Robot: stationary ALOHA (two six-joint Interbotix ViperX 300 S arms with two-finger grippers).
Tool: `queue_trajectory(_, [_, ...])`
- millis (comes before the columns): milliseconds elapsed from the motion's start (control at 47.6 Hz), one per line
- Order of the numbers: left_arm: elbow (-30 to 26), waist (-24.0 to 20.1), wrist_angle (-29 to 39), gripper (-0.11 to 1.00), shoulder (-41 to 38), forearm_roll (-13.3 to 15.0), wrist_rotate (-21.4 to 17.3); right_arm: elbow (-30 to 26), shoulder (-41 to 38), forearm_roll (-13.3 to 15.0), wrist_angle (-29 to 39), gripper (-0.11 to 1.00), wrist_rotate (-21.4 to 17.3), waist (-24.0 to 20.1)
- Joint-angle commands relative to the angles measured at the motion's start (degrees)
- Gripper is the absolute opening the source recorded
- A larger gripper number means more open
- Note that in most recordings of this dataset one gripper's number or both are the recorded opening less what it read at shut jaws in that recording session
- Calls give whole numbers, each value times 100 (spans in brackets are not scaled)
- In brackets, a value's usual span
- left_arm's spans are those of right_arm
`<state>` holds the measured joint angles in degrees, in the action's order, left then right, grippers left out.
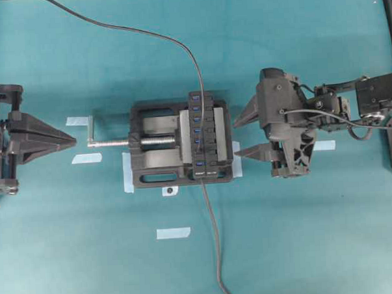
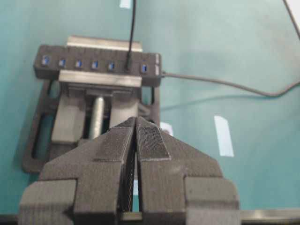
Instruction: Insert the USB into the second port from the front of the fixed hub.
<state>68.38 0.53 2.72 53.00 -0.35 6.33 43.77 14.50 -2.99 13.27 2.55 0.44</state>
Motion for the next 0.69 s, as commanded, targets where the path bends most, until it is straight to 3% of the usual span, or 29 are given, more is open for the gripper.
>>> queue_trajectory(0, [-88,0,-26,0,-35,-9,0,-53,114,-9,-97,70,-35,0])
queue_trajectory(672, [-105,9,-26,0,-35,0,0,53,114,-9,-422,70,-44,-9])
